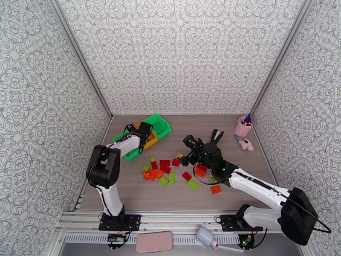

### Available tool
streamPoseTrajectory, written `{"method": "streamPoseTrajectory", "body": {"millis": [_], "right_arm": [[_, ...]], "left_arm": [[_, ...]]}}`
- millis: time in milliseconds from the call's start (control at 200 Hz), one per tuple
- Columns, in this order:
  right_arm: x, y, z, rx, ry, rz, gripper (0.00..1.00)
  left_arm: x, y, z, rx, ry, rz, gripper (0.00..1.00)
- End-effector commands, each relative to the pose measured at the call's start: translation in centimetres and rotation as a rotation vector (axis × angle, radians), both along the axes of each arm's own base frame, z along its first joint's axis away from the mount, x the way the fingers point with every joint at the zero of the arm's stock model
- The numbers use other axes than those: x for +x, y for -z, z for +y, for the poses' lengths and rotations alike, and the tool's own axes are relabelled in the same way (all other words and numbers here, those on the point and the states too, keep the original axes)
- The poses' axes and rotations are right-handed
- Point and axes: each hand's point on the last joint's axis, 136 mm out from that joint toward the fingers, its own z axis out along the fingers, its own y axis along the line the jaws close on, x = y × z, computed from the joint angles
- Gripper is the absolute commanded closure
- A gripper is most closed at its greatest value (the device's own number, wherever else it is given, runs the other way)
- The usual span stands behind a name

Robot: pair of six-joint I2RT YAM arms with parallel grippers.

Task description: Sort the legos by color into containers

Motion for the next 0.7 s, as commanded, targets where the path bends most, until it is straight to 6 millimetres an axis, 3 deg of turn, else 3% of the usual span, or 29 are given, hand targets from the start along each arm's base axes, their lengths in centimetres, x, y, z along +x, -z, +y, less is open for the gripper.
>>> {"method": "streamPoseTrajectory", "body": {"millis": [0, 470, 695], "right_arm": [[0.1, -0.1, 0.2, 0.008, 0.006, 0.006, 0.00], [0.0, 0.6, -0.5, 0.022, 0.037, 0.016, 0.00], [0.0, 1.1, -0.4, 0.020, 0.038, 0.036, 0.00]], "left_arm": [[2.2, -2.5, -3.0, 0.023, 0.138, -0.064, 0.85], [3.7, -3.2, -11.1, 0.001, 0.422, -0.088, 0.90], [3.8, -2.4, -14.8, -0.026, 0.498, -0.064, 0.90]]}}
